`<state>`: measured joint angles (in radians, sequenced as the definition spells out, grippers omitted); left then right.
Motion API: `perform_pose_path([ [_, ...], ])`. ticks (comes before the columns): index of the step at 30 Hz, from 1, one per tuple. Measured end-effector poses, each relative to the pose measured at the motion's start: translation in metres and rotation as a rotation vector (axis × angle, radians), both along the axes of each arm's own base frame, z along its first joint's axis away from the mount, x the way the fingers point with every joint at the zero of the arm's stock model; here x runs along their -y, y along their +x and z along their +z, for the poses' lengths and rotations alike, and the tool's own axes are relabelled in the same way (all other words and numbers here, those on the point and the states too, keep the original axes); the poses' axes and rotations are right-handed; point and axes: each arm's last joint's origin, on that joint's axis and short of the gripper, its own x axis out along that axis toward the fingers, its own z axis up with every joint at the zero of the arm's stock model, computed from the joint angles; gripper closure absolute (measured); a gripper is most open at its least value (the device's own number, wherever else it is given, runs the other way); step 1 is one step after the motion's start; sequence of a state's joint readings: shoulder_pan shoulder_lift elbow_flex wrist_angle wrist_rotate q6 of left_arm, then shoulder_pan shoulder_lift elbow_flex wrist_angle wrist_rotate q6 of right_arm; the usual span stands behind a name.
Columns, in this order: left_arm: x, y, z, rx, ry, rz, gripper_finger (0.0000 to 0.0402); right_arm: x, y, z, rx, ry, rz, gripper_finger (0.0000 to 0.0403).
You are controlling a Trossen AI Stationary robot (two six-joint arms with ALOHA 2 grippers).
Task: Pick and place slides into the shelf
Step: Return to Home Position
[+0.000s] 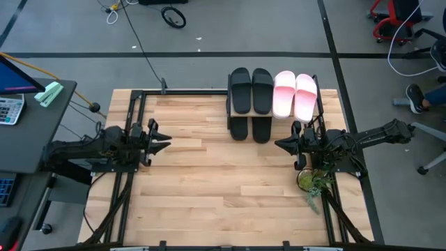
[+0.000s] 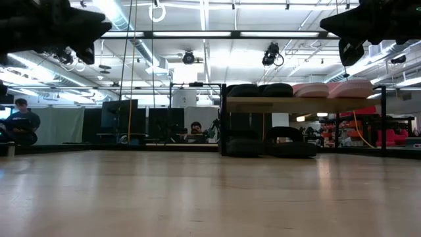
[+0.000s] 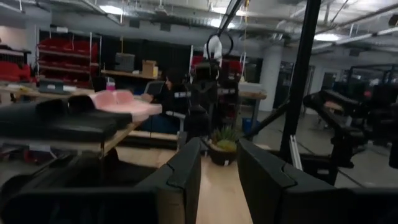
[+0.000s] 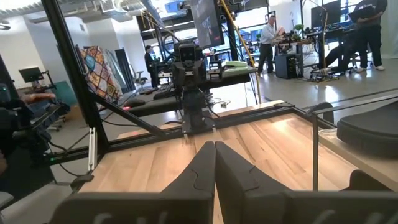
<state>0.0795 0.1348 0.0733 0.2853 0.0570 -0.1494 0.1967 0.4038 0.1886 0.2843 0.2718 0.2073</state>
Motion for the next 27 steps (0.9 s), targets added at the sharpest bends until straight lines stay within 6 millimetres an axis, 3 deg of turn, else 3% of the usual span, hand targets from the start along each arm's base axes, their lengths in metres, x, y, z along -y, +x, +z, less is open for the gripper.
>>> perform_pose_path([
  [27,0.001,-0.008,-0.017,-0.147,0.021,0.004,0.0294,0.000,0.000,0.000,0.000,0.000,0.000,0.0389],
])
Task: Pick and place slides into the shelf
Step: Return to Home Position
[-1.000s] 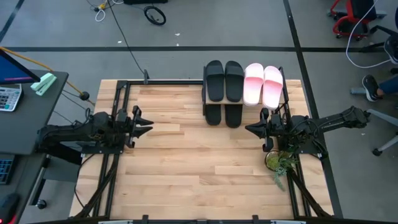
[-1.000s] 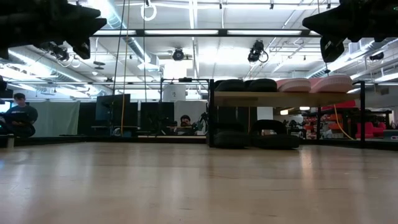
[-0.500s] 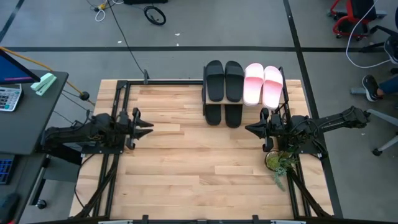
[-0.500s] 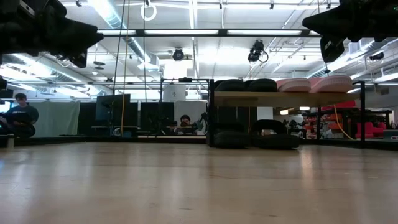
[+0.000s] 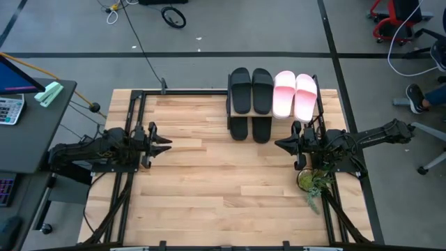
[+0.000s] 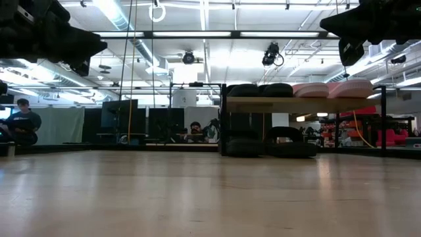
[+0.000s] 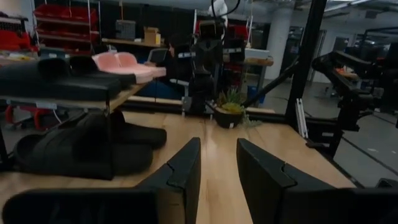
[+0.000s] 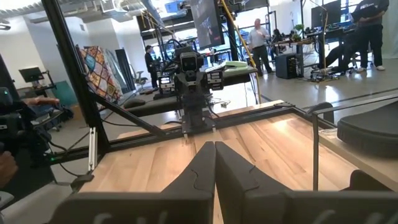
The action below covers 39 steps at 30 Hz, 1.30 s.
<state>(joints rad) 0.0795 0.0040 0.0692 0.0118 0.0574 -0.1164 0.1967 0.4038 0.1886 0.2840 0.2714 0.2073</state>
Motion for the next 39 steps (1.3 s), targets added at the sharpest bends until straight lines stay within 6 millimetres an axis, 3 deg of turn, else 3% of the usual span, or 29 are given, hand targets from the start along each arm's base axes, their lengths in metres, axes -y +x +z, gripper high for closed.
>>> perform_pose_path([
  [34,0.000,0.000,0.000,-0.003,-0.003,0.000,0.0294,0.001,-0.004,0.003,0.022,-0.008,0.001,0.0389],
  [39,0.000,0.000,0.000,-0.003,-0.003,0.000,0.0294,0.002,-0.009,-0.008,0.023,-0.052,-0.003,0.0389],
])
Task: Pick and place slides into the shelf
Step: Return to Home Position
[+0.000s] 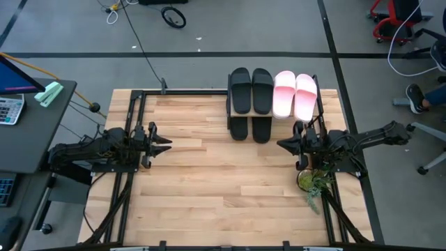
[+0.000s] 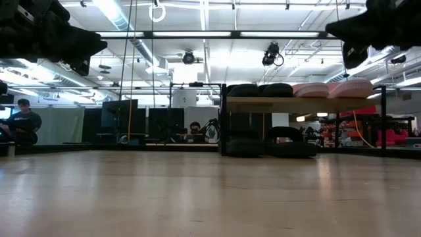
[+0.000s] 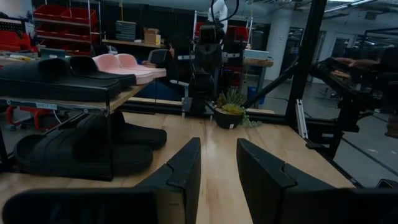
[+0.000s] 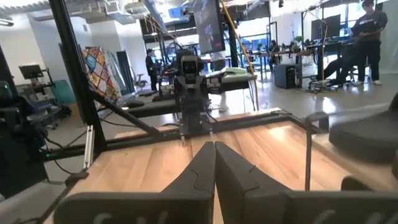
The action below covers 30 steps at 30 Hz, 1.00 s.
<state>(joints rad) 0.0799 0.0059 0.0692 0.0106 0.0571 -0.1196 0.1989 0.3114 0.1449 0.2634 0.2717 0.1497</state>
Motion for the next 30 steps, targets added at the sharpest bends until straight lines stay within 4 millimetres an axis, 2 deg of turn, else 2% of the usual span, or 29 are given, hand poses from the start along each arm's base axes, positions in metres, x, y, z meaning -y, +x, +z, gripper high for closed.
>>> perform_pose_path([
  [7,0.000,0.000,0.000,0.000,0.000,0.000,0.0294,0.001,-0.007,-0.025,0.089,-0.006,-0.004,0.0389],
  [14,0.000,0.000,0.000,0.000,0.000,0.000,0.0294,0.002,-0.013,-0.019,0.121,-0.089,0.000,0.0389],
  [21,0.000,0.000,0.000,0.000,0.000,0.000,0.0294,0.003,-0.020,-0.024,0.128,-0.018,0.012,0.0389],
  [30,0.000,0.000,0.000,0.000,0.000,0.000,0.0294,0.003,-0.020,-0.027,0.099,-0.012,0.015,0.0389],
])
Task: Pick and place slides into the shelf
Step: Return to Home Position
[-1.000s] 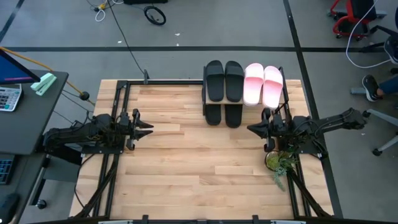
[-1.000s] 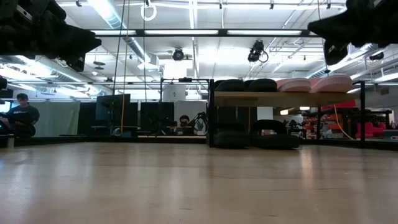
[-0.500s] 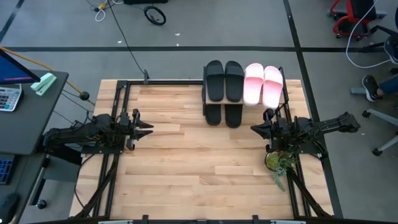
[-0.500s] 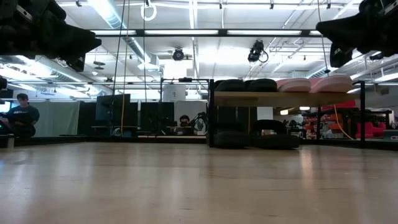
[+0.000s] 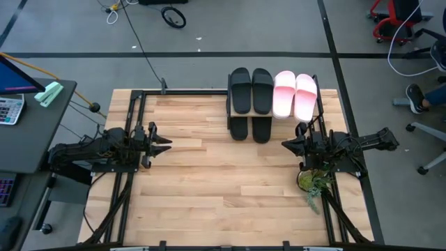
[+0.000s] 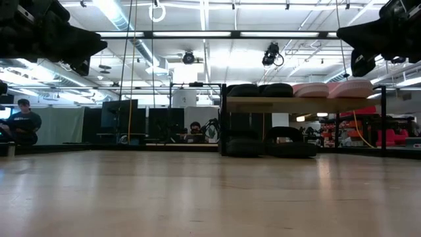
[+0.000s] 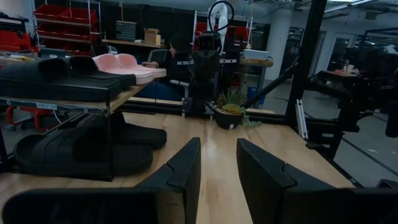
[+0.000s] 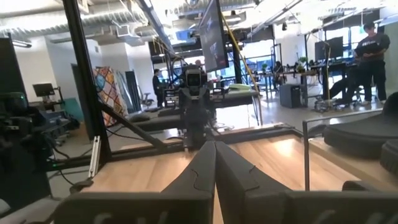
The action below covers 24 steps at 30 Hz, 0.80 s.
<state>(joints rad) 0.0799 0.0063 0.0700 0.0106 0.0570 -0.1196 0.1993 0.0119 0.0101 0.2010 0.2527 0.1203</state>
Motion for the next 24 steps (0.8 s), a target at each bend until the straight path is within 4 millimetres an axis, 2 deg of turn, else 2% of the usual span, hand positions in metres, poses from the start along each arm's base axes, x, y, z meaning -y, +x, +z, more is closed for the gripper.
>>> perform_pose_path([
  [24,0.0000,0.0000,0.0000,0.000,0.000,0.000,0.0294,0.0000,0.0002,-0.0003,-0.002,0.008,0.002,0.0389],
])
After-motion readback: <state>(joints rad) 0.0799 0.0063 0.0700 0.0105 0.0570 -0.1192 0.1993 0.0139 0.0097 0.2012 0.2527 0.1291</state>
